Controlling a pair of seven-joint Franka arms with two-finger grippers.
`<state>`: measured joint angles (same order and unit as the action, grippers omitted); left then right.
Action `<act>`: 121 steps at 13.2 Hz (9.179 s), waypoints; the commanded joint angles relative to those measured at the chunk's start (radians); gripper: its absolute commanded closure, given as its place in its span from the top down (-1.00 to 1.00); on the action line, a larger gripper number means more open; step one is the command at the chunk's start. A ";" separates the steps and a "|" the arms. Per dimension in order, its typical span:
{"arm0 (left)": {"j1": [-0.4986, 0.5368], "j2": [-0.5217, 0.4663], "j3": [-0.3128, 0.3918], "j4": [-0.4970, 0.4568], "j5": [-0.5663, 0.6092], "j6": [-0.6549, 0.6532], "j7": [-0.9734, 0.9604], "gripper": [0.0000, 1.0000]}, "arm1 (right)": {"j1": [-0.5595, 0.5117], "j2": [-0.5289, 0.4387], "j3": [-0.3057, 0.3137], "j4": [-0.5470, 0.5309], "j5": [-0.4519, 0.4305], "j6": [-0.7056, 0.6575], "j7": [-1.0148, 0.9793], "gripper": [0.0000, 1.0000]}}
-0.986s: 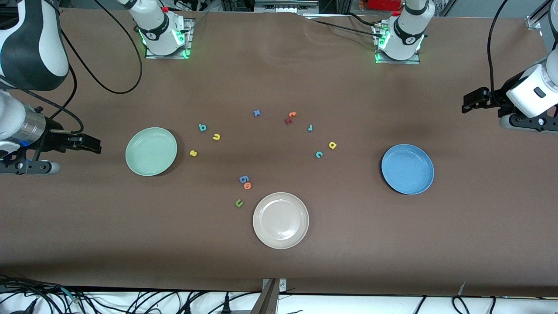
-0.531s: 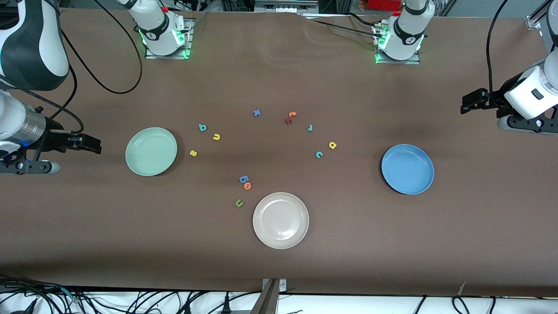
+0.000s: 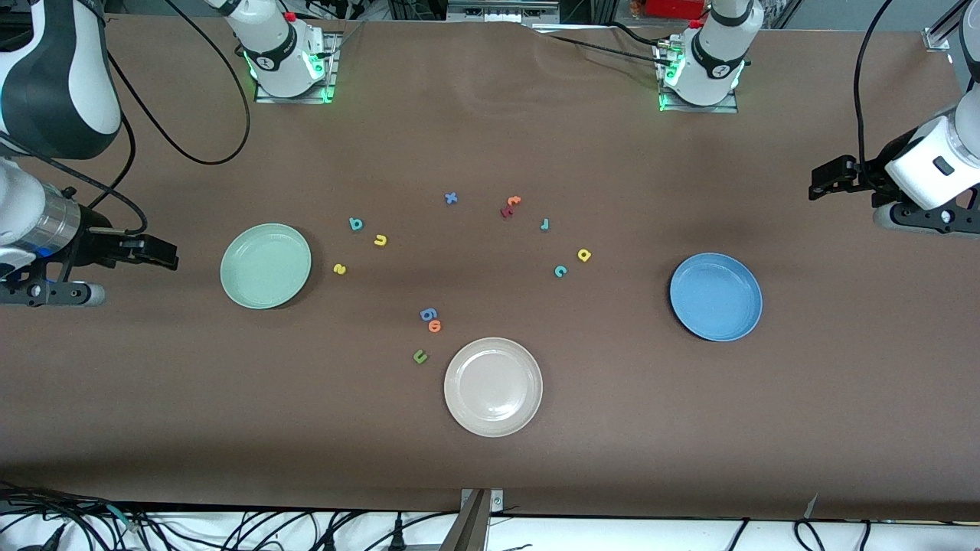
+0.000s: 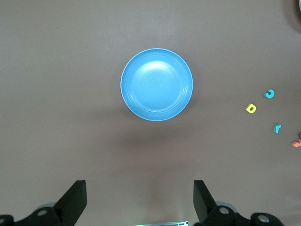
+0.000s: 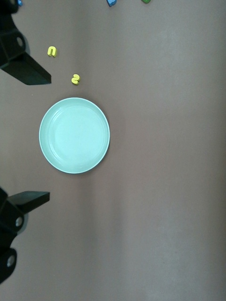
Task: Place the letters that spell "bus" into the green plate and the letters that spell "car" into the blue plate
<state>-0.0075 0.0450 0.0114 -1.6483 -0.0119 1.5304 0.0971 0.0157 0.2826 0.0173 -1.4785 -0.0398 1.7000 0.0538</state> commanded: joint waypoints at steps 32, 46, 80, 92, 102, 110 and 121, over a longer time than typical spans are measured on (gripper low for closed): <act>-0.006 -0.005 0.002 -0.001 0.009 -0.010 -0.002 1.00 | -0.011 0.013 0.010 0.029 -0.009 -0.023 0.004 1.00; -0.006 -0.005 0.002 0.001 0.009 -0.013 -0.004 1.00 | -0.013 0.013 0.010 0.029 -0.009 -0.023 0.003 1.00; -0.328 0.260 -0.100 -0.207 -0.117 0.477 -0.552 1.00 | 0.256 0.150 0.050 -0.486 -0.009 0.654 0.472 0.98; -0.465 0.397 -0.099 -0.466 0.102 1.067 -0.807 0.98 | 0.257 0.224 0.072 -0.559 -0.008 0.790 0.498 0.25; -0.479 0.458 -0.099 -0.475 0.106 1.111 -0.795 0.54 | 0.248 0.236 0.056 -0.569 -0.020 0.784 0.440 0.28; -0.479 0.470 -0.100 -0.473 0.144 1.105 -0.800 0.08 | 0.242 0.251 0.058 -0.571 -0.014 0.787 0.440 0.23; -0.480 0.470 -0.100 -0.473 0.150 1.061 -0.798 -0.20 | 0.242 0.175 0.052 -0.490 -0.014 0.608 0.417 -1.00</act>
<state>-0.4834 0.5063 -0.0983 -2.1193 0.0986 2.6286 -0.6829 0.2640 0.5046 0.0708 -2.0154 -0.0438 2.4290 0.4909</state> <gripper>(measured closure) 0.577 0.740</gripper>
